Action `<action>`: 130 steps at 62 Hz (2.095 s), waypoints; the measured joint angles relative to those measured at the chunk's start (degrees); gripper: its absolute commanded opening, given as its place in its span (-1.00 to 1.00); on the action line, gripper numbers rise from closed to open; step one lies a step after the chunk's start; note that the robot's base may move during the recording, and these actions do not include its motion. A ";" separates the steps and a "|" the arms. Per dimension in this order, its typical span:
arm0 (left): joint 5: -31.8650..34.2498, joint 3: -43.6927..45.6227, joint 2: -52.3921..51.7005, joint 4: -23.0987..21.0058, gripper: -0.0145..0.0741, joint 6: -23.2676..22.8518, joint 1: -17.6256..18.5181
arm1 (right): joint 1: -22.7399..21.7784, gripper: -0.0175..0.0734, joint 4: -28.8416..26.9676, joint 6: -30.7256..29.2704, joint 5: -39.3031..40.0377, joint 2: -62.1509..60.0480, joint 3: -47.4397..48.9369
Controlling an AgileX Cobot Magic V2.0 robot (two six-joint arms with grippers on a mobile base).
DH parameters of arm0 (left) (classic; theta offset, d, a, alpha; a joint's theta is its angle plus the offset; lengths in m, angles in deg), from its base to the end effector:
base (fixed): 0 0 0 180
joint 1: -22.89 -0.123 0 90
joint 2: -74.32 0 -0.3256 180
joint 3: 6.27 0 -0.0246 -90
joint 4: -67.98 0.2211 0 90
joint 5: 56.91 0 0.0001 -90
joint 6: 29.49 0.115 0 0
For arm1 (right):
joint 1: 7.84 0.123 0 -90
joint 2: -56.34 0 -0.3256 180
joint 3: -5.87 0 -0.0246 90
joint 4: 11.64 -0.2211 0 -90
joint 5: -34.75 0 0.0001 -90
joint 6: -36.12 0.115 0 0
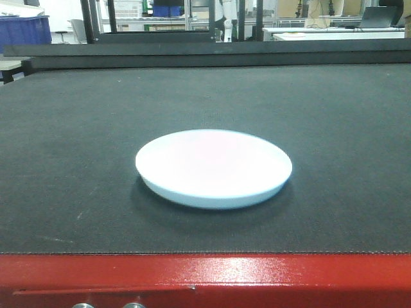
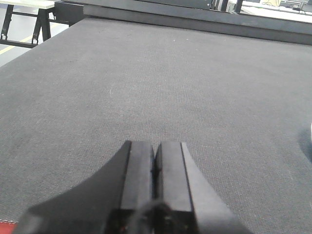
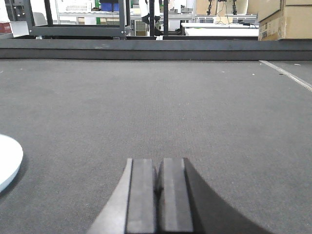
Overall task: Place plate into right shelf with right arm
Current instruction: 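Move the right gripper above the white plate on the table, then lower the right gripper and pinch the plate rim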
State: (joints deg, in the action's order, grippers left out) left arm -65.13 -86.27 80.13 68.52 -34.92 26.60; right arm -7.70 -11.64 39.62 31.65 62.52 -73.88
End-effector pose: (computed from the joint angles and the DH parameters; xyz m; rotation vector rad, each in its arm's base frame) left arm 0.0095 -0.0005 0.1885 -0.0180 1.6422 -0.1137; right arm 0.0101 0.0000 0.2001 0.0456 1.5534 0.0502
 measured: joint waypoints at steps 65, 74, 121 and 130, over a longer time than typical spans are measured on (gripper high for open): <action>0.00 0.00 0.00 0.00 -0.78 0.00 0.00 | 0.00 -0.49 -0.42 9.04 7.91 0.00 0.00; 0.00 0.00 0.00 0.00 -0.78 0.00 0.00 | 0.00 -0.49 2.27 13.14 -1.12 0.00 8.40; 0.00 0.00 0.00 0.00 -0.78 0.00 0.00 | 6.41 -0.49 -21.79 -13.42 -44.56 46.79 50.48; 0.00 0.00 0.00 0.00 -0.78 0.00 0.00 | 13.72 -0.44 -22.89 -13.67 -41.36 55.91 50.48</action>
State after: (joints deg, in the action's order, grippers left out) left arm -65.13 -86.27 80.13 68.52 -34.92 26.60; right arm 6.02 -34.52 25.96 -9.71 118.43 -23.41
